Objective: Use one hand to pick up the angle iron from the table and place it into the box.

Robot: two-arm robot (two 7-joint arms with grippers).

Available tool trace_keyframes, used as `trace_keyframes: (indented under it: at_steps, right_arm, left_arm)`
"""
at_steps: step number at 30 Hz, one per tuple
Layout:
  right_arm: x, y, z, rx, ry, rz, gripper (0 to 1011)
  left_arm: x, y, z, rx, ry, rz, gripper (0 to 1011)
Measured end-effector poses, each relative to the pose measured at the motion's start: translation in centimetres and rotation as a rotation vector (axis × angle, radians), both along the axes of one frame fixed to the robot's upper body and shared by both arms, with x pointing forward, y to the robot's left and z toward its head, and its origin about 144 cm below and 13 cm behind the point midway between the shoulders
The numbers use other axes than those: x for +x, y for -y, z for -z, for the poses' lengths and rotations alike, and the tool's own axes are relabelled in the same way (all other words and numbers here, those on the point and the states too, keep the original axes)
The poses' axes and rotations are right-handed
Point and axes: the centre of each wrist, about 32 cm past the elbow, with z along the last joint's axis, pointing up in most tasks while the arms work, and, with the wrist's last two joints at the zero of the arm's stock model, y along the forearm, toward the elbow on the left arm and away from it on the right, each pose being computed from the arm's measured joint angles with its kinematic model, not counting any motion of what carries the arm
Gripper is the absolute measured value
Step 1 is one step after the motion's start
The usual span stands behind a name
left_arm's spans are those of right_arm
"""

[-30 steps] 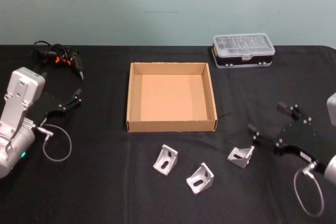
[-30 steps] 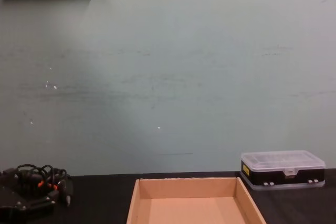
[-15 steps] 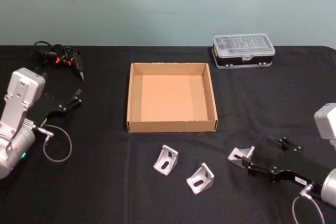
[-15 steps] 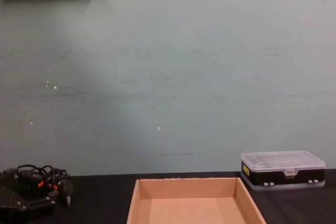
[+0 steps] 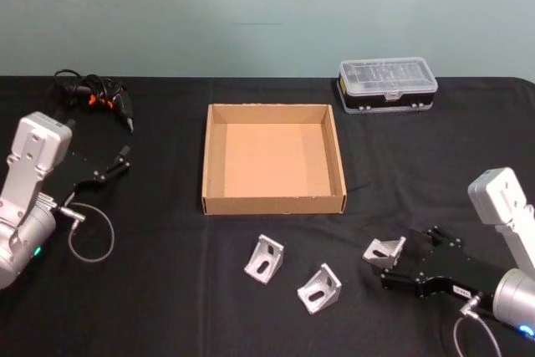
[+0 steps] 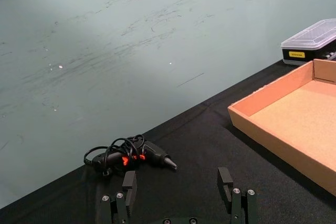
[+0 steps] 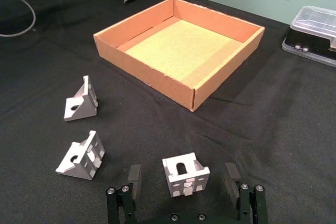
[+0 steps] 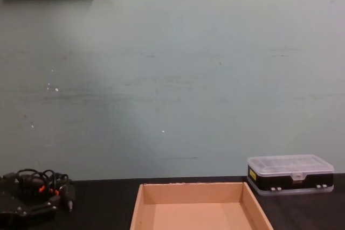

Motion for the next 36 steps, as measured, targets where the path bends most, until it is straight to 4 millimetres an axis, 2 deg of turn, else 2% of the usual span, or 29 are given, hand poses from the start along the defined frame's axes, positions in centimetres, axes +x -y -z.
trace_keyframes:
  at_steps: [17,34,36]
  right_arm:
    - [0.8,-1.4,0.7,-0.094,0.037,-0.016,1000]
    - [0.9,-1.4,0.8,-0.089,0.037,-0.004,1000]
    - [0.9,-1.3,0.8,-0.090,0.037,-0.005,970]
  left_arm:
    - [0.0,0.0,0.0,0.000,0.000,0.000,1011]
    - [0.0,0.0,0.0,0.000,0.000,0.000,1011]
    - [0.0,0.0,0.0,0.000,0.000,0.000,1011]
